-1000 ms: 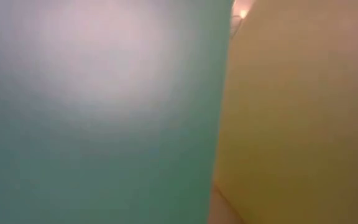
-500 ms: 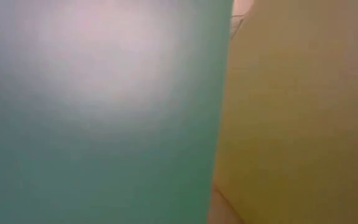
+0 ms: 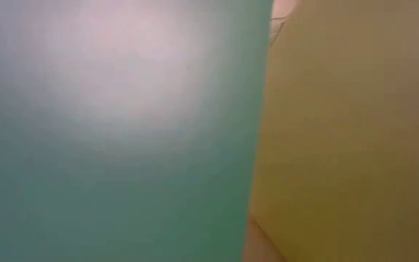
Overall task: Pick & Place USB Port
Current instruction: Put the brown HDMI cable into the yellow bin, then put the pink USB cable into the green bin
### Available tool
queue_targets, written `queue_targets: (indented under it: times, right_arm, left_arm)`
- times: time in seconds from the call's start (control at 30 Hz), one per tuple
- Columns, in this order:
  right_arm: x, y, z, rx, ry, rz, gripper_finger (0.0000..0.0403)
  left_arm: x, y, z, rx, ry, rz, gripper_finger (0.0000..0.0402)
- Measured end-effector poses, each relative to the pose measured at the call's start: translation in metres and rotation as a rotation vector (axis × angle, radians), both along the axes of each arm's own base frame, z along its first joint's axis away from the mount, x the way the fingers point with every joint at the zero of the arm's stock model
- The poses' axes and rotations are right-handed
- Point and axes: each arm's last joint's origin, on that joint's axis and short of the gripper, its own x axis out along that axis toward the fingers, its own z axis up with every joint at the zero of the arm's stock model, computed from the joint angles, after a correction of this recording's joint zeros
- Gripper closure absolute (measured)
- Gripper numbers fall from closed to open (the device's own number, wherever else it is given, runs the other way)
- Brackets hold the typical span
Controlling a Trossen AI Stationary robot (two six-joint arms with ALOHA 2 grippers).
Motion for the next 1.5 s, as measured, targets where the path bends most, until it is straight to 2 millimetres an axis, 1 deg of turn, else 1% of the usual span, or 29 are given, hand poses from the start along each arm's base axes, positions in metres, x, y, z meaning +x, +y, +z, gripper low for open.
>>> queue_targets:
  times: [0.1,0.17,0.27,0.37,0.43,0.53,0.67,0.73,0.83,1.03,1.17,1.3,1.43,1.5]
  right_arm:
    - [0.000,0.000,0.000,0.001,-0.002,0.000,0.0266]
    - [0.000,0.000,0.000,0.001,-0.004,0.001,0.0266]
    - [0.000,0.000,0.000,0.001,-0.004,0.001,0.0266]
    - [0.000,0.000,0.000,0.001,-0.003,0.001,0.0266]
    - [0.000,0.000,0.000,0.001,-0.003,0.001,0.0266]
    - [0.000,0.000,0.000,0.001,-0.003,0.002,0.0266]
    - [0.000,0.000,0.000,0.002,-0.004,0.001,0.0266]
    - [0.001,0.000,0.000,0.005,-0.009,0.003,0.0266]
    - [0.003,0.002,0.001,0.006,-0.027,0.022,0.0266]
    - [0.010,0.008,0.005,0.005,-0.089,0.127,0.0266]
    - [0.015,0.014,0.009,-0.017,-0.138,0.224,0.0266]
    - [0.023,0.019,0.009,-0.006,-0.155,0.321,0.0266]
    - [0.031,0.027,-0.001,-0.009,-0.079,0.411,0.0266]
    - [0.038,0.031,-0.008,0.014,-0.031,0.461,0.0266]
  left_arm:
    - [-0.003,0.001,-0.006,0.040,0.045,0.014,0.0371]
    - [-0.001,0.002,-0.010,0.069,0.042,0.036,0.0371]
    - [-0.004,0.004,-0.014,0.089,0.086,0.041,0.0339]
    - [-0.004,0.004,-0.013,0.096,0.076,0.057,0.0300]
    - [-0.004,0.003,-0.013,0.098,0.075,0.060,0.0281]
    - [-0.004,0.004,-0.013,0.097,0.083,0.059,0.0265]
    - [-0.005,0.004,-0.014,0.099,0.096,0.059,0.0259]
    - [-0.007,0.004,-0.008,0.098,0.094,0.059,0.0258]
    - [-0.010,0.007,0.010,0.090,0.053,0.060,0.0258]
    - [-0.020,0.015,0.053,0.069,-0.054,0.080,0.0257]
    - [-0.031,0.020,0.082,0.065,-0.111,0.096,0.0257]
    - [-0.047,0.025,0.106,0.100,-0.127,0.112,0.0257]
    - [-0.071,0.032,0.124,0.196,-0.059,0.150,0.0257]
    - [-0.084,0.038,0.129,0.251,0.003,0.174,0.0256]
